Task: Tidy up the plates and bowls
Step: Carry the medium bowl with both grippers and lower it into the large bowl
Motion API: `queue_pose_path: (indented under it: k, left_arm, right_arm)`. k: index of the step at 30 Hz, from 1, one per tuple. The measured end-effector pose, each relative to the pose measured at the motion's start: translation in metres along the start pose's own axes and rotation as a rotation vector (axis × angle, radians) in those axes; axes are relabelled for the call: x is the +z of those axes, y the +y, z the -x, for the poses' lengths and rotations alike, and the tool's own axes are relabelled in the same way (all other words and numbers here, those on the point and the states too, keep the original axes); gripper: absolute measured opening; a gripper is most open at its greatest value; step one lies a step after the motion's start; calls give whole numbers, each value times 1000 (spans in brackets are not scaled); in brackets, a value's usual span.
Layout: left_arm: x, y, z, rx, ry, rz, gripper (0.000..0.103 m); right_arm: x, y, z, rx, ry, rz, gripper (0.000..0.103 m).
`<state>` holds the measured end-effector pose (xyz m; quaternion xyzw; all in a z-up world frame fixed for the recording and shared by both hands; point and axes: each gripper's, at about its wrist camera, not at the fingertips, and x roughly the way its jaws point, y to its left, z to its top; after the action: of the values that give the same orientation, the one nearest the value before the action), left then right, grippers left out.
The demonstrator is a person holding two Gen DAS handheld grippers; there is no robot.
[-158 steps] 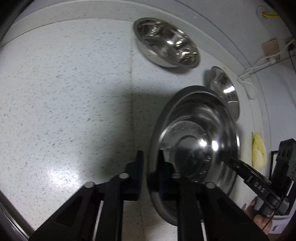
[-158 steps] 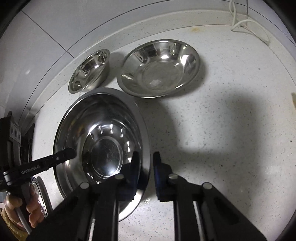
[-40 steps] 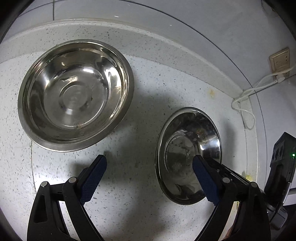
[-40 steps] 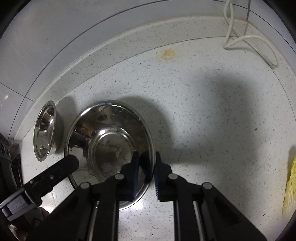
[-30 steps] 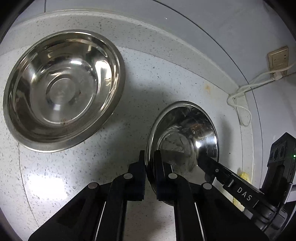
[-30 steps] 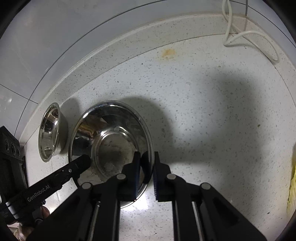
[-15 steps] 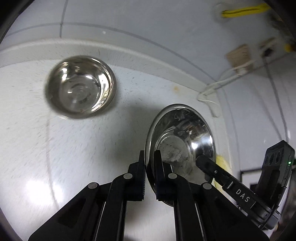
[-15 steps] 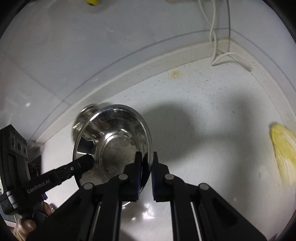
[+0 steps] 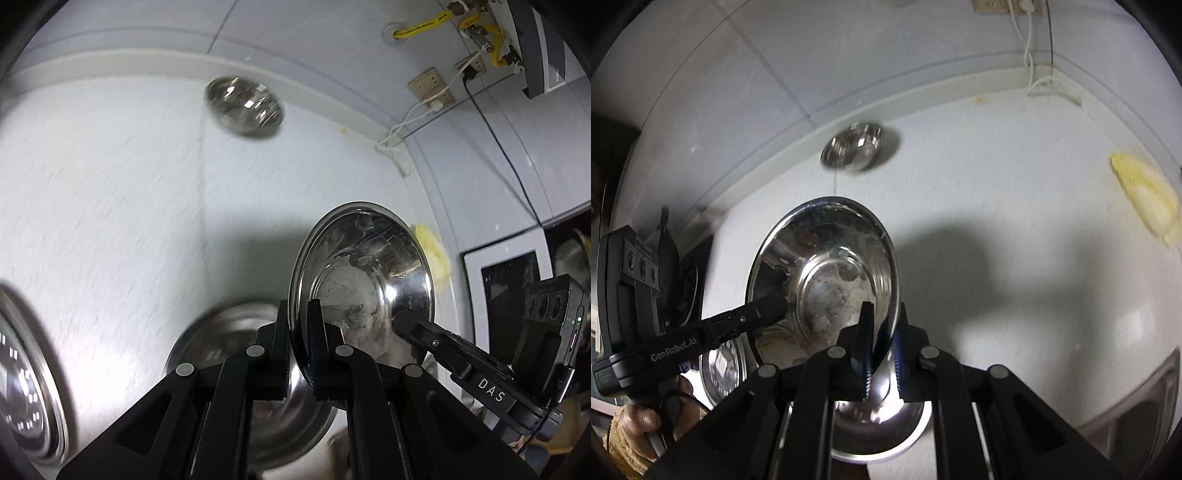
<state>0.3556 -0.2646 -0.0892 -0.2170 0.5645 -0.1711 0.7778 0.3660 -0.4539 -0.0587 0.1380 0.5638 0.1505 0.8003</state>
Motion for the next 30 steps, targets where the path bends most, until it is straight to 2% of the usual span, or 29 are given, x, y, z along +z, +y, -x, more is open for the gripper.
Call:
queue_pose_path:
  k: [8,11,20,30]
  left_arm:
    - [-56,42,-11,78,81,22,6]
    - [-67,51,-20,98,98,28,6]
    - [-75,56,-36,135,119,47,8]
    - [-73,62,-36,134,116,54,7]
  right_arm:
    - [-51,3,-36,-3,117,-19,9]
    - [-63,1,-49,-9,148,-24,9]
    - [-74,-7,-69,-16,191,-10,9]
    - [-79,-14,-78,-11,220,-24,9]
